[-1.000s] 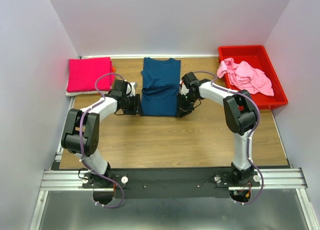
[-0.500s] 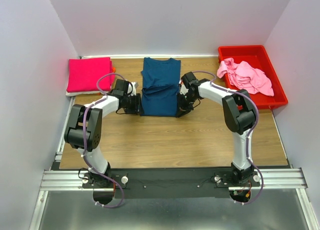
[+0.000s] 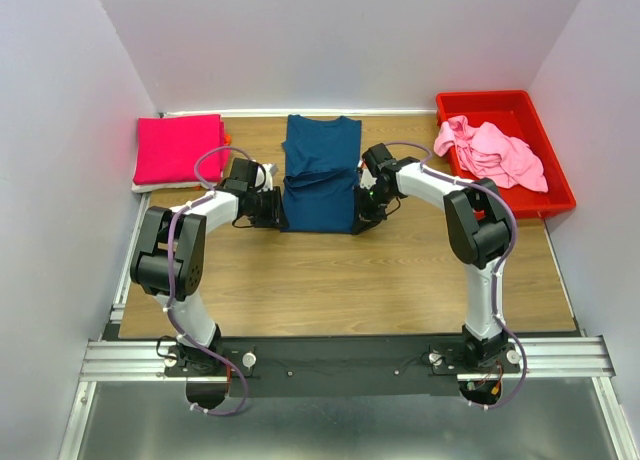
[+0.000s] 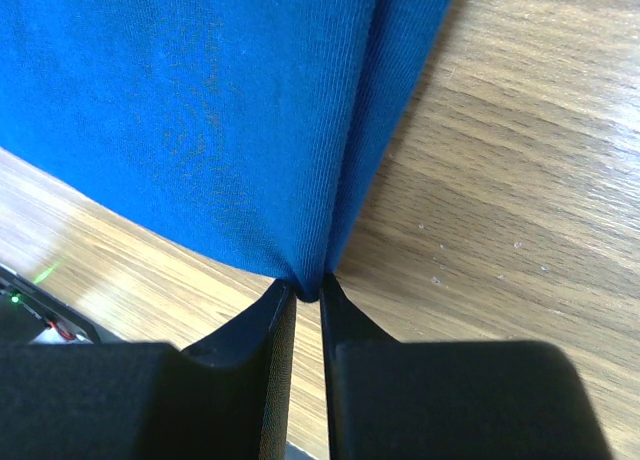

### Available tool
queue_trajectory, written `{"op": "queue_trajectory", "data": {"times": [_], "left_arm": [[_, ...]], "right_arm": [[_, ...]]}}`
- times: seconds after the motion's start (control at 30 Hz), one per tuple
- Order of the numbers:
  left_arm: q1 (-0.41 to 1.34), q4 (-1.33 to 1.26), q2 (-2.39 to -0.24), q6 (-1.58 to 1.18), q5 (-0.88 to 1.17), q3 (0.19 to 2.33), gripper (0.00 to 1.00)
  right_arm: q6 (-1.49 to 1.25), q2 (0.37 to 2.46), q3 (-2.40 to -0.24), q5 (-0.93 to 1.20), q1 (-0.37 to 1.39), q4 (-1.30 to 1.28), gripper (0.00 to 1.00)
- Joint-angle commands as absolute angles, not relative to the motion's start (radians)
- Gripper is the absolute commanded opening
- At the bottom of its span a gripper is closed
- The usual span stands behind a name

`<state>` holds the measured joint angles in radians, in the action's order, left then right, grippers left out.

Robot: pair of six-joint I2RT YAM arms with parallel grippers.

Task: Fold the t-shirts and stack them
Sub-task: Fold the tshirt

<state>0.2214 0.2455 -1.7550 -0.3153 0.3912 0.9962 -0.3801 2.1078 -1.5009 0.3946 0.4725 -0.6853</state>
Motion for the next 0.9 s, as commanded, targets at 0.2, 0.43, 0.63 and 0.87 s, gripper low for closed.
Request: {"op": "queue_trajectory", "data": {"times": [0.2, 0.43, 0.63, 0.87], "left_arm": [[0.219, 0.256, -1.798, -0.302, 0.462, 0.947, 0.44], [0.222, 0.256, -1.789, -0.299, 0.526, 0.92, 0.13], [0.222, 0.324, -1.737, -0.273, 0.445, 0.957, 0.0], [0.218, 0.423, -1.637, -0.265, 0.381, 1.028, 0.0]], "right_arm": [[-0.383, 2.14, -1.516, 0.35, 0.48, -0.675, 0.19], [-0.393, 2.125, -1.516, 0.333, 0.48, -0.675, 0.12], [-0.406, 2.074, -1.509, 0.308, 0.479, -0.678, 0.0], [-0.429, 1.947, -1.486, 0.255, 0.48, -0.696, 0.0]]}}
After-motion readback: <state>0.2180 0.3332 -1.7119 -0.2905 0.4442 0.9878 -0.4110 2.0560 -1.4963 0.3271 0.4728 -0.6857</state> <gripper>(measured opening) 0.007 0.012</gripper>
